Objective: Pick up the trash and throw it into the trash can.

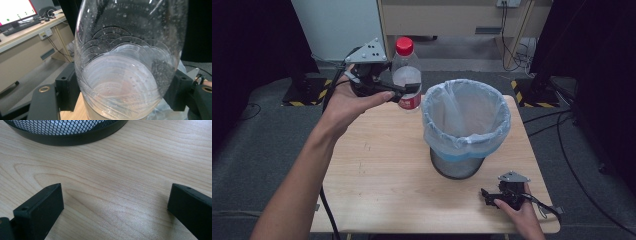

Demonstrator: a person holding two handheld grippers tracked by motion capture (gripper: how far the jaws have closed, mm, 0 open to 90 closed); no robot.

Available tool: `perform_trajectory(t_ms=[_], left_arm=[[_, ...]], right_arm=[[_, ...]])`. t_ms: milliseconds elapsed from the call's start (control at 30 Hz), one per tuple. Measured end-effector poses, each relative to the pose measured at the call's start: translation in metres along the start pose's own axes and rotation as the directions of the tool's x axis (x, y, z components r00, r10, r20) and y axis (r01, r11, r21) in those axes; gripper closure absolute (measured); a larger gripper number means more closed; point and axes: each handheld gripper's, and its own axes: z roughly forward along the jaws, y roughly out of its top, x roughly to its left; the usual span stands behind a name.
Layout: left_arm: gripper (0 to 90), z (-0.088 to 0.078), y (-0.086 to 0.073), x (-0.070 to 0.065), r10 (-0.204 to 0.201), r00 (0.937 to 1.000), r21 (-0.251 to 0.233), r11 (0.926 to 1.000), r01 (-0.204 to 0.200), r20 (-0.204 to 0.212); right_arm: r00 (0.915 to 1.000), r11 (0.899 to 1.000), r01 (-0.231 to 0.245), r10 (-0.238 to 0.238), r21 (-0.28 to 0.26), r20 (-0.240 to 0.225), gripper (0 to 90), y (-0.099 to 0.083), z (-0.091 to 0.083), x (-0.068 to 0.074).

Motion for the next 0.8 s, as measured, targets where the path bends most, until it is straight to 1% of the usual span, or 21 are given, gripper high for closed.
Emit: perform_trajectory(t_ms=[267, 300, 367, 467, 633, 800], left_arm=[[26.7, 0.006, 0.014, -0.005, 0.016, 0.9998, -0.011, 0.9998, -0.016, 0.015], [26.7, 0.007, 0.015, -0.005, 0.018, 0.9997, -0.012, 0.9998, -0.018, 0.017], [26.7, 0.009, 0.018, -0.007, 0.023, 0.9995, -0.011, 0.9997, -0.022, 0.021], [26.7, 0.015, 0.020, -0.008, 0.025, 0.9992, -0.012, 0.9996, -0.025, 0.031], [26.7, 0.023, 0.021, -0.010, 0.016, 0.9987, -0.023, 0.9996, -0.015, 0.048], [26.6, 0.032, 0.022, -0.011, 0.020, 0.9979, -0.024, 0.9996, -0.018, 0.061]], right_arm=[[1.0000, 1.000, 0.000, 0.000, 0.000, 0.000, 0.3, 0.000, 0.000, 0.000], [1.0000, 1.000, -0.006, 0.006, 0.002, 0.000, 0.3, 0.000, 0.000, 0.000], [1.0000, 1.000, 0.000, 0.000, 0.000, 0.000, 0.3, 0.000, 0.000, 0.000], [1.0000, 1.000, 0.000, 0.000, 0.000, 0.000, 0.3, 0.000, 0.000, 0.000], [1.0000, 1.000, 0.000, 0.000, 0.000, 0.000, 0.3, 0.000, 0.000, 0.000], [1.0000, 1.000, 0.000, 0.000, 0.000, 0.000, 0.3, 0.000, 0.000, 0.000]])
